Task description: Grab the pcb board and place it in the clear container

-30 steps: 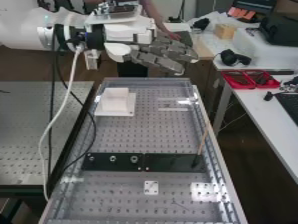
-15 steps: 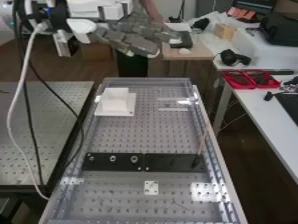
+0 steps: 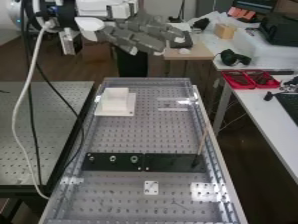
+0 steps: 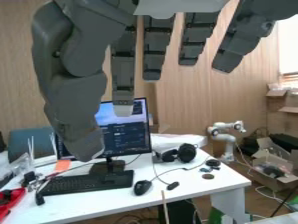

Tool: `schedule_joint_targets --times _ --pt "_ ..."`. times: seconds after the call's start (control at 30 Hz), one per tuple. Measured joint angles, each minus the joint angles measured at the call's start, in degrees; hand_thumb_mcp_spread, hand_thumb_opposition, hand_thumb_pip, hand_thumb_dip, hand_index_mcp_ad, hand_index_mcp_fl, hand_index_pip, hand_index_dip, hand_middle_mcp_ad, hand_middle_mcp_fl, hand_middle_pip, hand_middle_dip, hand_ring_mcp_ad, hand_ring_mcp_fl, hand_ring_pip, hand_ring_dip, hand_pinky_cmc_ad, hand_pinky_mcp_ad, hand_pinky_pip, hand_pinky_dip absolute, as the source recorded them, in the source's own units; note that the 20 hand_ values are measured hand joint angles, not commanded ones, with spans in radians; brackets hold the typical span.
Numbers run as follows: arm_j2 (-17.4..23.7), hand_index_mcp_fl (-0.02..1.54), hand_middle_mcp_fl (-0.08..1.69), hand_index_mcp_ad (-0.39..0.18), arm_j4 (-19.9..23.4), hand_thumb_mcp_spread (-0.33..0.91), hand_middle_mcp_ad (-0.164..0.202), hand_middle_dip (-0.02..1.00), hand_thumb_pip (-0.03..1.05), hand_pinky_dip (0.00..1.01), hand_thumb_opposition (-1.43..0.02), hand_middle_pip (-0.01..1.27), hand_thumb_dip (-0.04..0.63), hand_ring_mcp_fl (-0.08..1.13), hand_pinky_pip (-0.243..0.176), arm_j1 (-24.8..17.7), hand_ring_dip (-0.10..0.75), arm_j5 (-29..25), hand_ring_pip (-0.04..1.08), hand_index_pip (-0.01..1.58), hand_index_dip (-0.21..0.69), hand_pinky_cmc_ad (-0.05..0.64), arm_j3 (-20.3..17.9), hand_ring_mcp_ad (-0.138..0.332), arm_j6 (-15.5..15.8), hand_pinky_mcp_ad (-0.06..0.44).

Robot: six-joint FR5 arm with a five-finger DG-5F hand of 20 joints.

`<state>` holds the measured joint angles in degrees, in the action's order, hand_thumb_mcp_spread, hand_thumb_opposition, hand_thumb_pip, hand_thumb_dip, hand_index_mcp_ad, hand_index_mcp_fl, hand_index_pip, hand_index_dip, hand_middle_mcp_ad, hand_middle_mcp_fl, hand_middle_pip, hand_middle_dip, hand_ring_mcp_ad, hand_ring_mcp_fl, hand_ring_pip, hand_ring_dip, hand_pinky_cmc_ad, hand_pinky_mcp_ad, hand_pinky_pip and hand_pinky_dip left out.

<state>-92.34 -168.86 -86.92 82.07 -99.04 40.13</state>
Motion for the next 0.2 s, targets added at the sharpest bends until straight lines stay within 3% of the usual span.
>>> schedule_joint_targets --times 0.2 --pt "-0.4 0.35 0.2 -0.124 -0.4 0.58 -0.031 0.19 0.34 0.16 -0.84 0.13 0.302 0.03 -0.012 -0.1 0.056 -0.2 0.1 0.59 0.417 0.354 0.1 0.082 0.7 0.208"
